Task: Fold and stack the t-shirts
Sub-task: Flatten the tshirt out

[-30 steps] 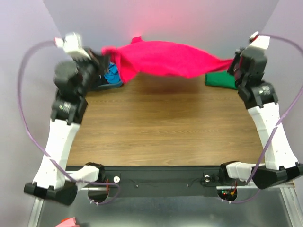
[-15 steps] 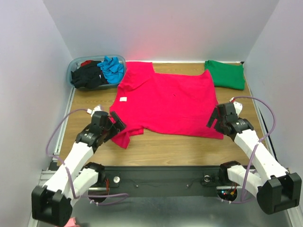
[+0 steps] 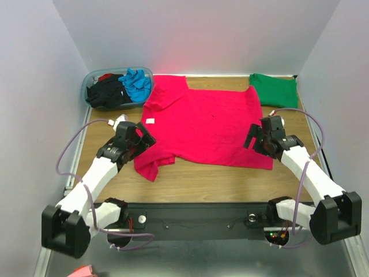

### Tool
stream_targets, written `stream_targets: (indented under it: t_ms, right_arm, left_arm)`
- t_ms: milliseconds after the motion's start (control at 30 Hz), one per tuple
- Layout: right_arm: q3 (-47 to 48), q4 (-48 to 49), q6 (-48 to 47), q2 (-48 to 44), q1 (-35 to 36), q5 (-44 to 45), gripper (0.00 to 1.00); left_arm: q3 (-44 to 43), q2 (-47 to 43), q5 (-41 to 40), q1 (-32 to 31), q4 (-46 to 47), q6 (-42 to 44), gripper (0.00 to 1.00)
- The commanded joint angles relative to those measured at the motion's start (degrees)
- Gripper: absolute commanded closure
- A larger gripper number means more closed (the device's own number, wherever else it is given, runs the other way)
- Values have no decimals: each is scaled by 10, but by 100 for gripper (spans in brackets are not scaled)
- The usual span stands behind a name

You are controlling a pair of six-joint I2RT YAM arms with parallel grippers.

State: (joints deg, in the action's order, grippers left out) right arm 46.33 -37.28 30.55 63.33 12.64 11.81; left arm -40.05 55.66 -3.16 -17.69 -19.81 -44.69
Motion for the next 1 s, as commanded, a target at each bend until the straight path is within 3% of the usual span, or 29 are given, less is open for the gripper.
stream_targets:
  t_ms: [0, 167, 300, 500, 700, 833, 900, 967]
  right_arm:
    - [3, 74, -26, 18, -2, -105, 0]
    - [-24, 111, -11, 41, 0, -112, 0]
    - [-32, 113, -7, 47, 0, -101, 0]
    - [-55, 113, 2, 32, 0, -81, 0]
    - [-62, 115, 7, 46, -1, -71, 0]
    - [-62, 116, 7, 52, 0, -64, 0]
    - [-64, 115, 7, 53, 0, -58, 0]
    - [-66, 116, 8, 52, 0, -57, 0]
  left_arm:
    - [-20, 22, 15, -25, 26, 13, 2]
    - [29, 16, -33, -138, 37, -55, 1]
    - [68, 35, -69, -146, 23, -96, 2]
    - [100, 53, -77, -152, 24, -126, 17]
    - [109, 83, -82, -171, 35, -128, 45]
    - [109, 114, -97, -171, 33, -130, 55]
    - [101, 129, -98, -173, 29, -128, 66]
    - [93, 147, -104, -176, 9, -130, 84]
